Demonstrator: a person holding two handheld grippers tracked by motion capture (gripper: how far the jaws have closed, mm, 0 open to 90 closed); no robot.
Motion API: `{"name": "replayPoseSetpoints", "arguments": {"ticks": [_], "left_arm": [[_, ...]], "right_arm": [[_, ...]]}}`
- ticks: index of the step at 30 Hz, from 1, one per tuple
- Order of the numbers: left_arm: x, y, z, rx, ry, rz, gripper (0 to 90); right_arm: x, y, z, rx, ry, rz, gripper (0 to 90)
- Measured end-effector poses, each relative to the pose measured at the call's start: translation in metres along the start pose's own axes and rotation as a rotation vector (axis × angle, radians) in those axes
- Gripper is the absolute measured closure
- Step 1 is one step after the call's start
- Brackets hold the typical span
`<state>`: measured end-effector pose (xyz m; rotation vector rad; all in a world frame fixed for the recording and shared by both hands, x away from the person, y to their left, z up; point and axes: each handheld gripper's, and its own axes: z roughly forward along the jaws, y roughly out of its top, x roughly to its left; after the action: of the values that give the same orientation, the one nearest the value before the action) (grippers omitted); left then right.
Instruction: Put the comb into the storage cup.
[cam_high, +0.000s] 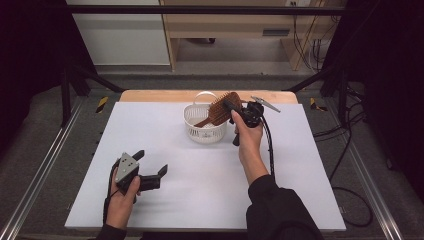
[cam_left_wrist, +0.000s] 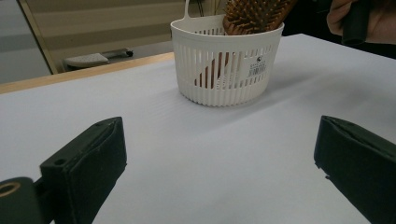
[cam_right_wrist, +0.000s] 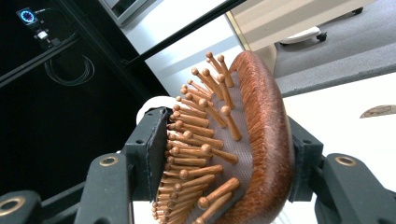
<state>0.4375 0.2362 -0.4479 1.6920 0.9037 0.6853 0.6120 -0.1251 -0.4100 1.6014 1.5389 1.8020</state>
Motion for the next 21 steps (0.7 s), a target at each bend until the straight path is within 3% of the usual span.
{"name": "replayPoseSetpoints", "arguments": {"ticks": [21], "left_arm": [[0.0000,-0.0001,0.0002,0.002,-0.001,0.001,2.5]], "right_arm": [[-0.0030,0.0000,0.0003,0.006,-0.019,0.008,40.4]]}}
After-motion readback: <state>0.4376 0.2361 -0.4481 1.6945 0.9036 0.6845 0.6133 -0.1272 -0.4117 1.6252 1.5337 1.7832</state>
